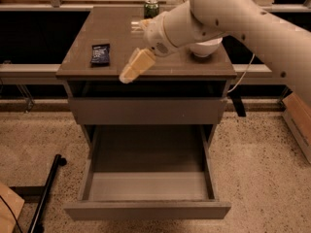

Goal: Place rxbar blueberry into middle drawer

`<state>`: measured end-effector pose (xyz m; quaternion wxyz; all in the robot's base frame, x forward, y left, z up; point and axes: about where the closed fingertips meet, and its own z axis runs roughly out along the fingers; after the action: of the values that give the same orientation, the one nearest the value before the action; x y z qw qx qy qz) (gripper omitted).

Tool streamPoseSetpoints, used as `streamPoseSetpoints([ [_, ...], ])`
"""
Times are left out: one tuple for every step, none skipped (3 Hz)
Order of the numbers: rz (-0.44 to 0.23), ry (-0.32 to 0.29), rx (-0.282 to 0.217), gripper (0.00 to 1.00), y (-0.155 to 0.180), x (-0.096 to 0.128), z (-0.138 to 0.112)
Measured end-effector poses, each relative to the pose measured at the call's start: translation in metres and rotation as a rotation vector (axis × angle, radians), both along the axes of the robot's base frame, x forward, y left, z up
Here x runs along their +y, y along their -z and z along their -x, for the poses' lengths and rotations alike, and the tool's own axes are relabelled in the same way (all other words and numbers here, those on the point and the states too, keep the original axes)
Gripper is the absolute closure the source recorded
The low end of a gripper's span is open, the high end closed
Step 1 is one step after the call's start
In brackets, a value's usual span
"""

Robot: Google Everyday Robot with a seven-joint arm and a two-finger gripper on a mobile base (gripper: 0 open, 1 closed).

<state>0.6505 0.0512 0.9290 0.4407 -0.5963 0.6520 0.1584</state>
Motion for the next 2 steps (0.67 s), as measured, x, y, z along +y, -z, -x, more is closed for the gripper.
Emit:
streamPoseSetpoints([
  [-0.094, -0.005, -0.019, 0.0, 0.001, 0.031, -0.037],
  [-0.156, -0.023, -0.007, 0.0, 0.012, 0.06, -0.069],
])
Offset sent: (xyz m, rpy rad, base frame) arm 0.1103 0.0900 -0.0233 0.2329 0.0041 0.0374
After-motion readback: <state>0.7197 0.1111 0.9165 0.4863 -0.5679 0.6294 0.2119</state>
